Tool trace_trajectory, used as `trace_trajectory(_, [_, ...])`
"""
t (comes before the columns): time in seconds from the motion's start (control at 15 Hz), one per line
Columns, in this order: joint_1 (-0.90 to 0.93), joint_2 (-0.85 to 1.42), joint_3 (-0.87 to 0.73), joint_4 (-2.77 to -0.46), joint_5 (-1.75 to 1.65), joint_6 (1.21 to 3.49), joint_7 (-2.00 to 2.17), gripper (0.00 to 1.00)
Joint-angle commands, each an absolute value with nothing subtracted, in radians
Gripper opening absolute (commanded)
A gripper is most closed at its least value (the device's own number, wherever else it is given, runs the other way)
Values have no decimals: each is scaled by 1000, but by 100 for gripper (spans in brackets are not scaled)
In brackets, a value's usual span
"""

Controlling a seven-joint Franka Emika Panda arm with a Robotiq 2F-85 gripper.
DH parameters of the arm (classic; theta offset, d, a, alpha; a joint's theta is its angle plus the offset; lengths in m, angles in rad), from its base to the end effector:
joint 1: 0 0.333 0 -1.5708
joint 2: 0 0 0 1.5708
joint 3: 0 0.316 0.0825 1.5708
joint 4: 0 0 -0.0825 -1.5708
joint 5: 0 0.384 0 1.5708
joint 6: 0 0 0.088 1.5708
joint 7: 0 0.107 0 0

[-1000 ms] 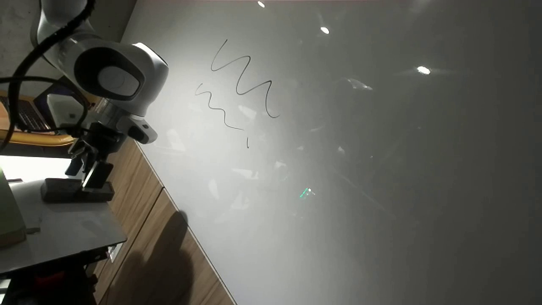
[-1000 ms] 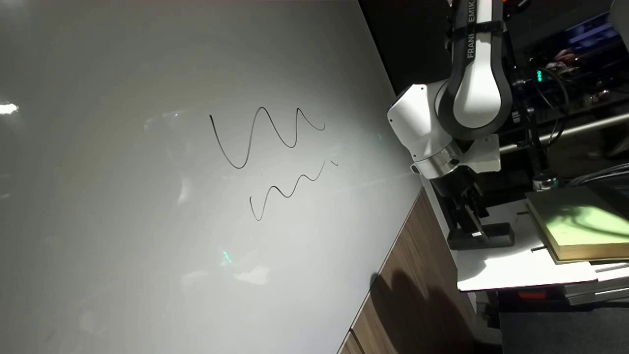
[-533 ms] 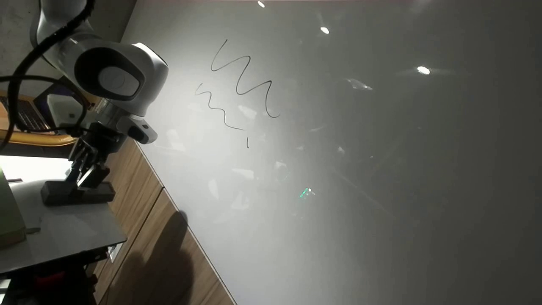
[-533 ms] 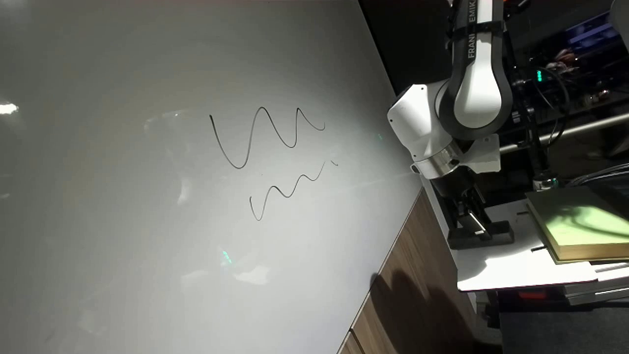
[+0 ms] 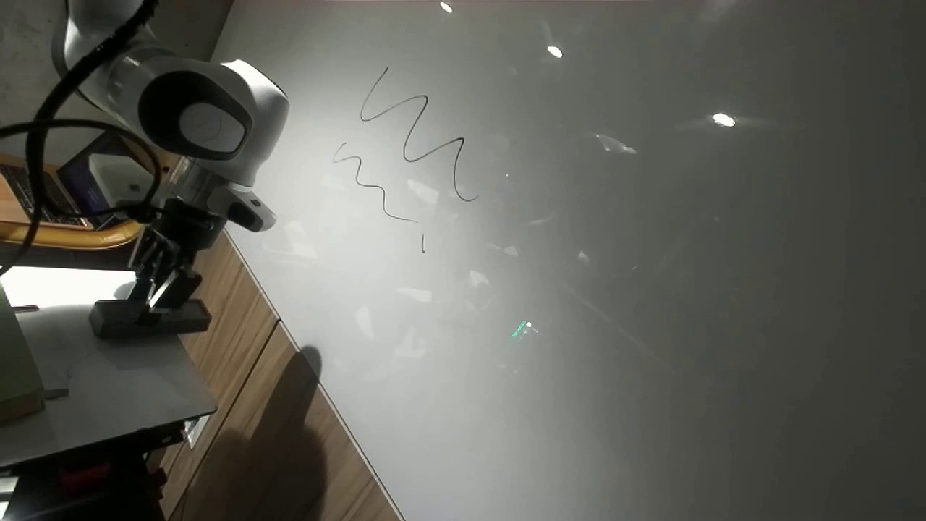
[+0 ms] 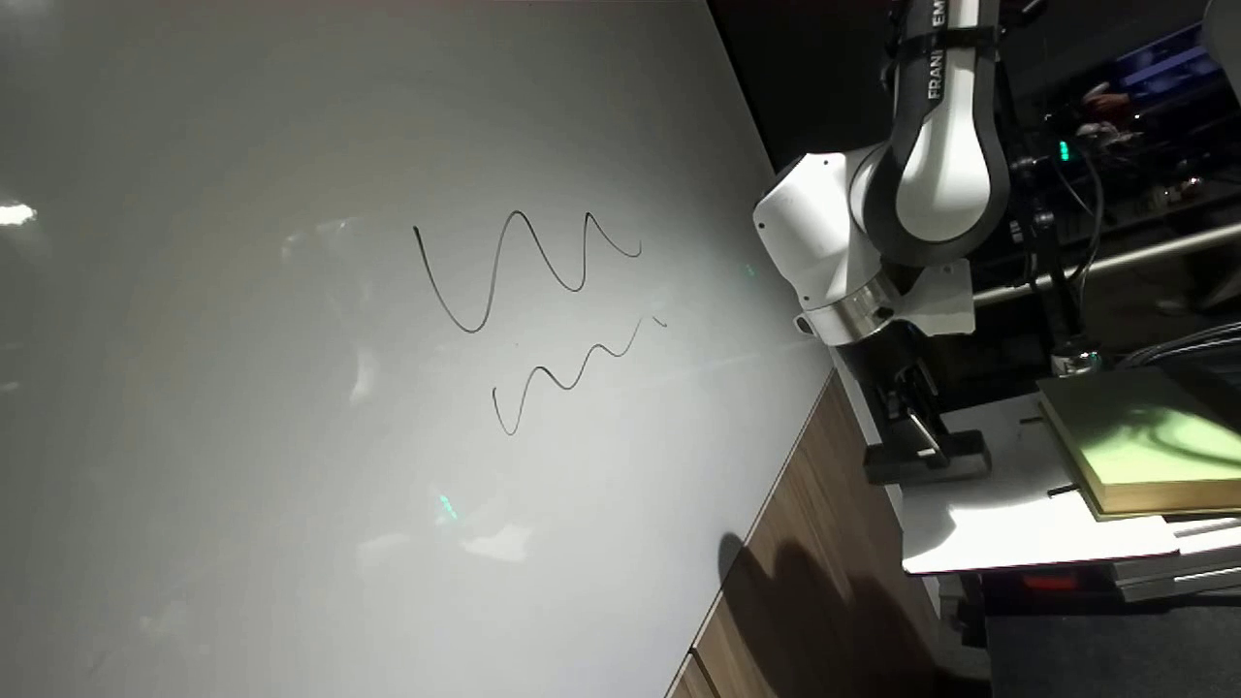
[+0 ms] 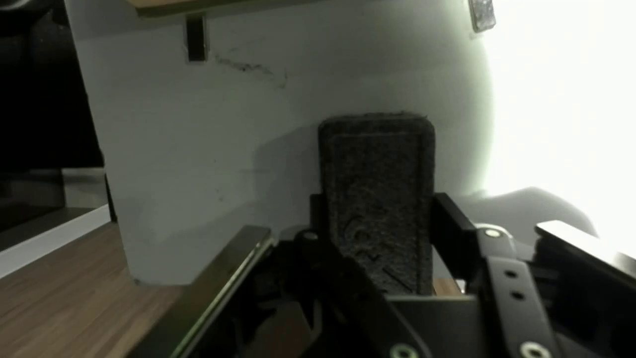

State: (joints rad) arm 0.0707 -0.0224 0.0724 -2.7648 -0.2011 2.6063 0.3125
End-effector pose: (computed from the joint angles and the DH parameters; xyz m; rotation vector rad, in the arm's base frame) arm 0.3686 0.0572 0.2109 3.0165 0.0159 -0.1683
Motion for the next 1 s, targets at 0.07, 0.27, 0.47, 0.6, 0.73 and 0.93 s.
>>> trace_trajectory(0.07, [90,-220,128,-2729,-285,2473,374,28])
trace_trajectory(0.27, [87,-314,188,-2630,-323,2374,376,28])
trace_trajectory(0.47, [88,-325,246,-2469,-337,2318,372,28])
trace_trajectory(0.6, [89,-301,288,-2355,-356,2309,379,28])
trace_trajectory(0.73, [96,-267,332,-2241,-377,2308,392,28])
trace_trajectory(0.93, [112,-226,412,-2094,-445,2312,434,28])
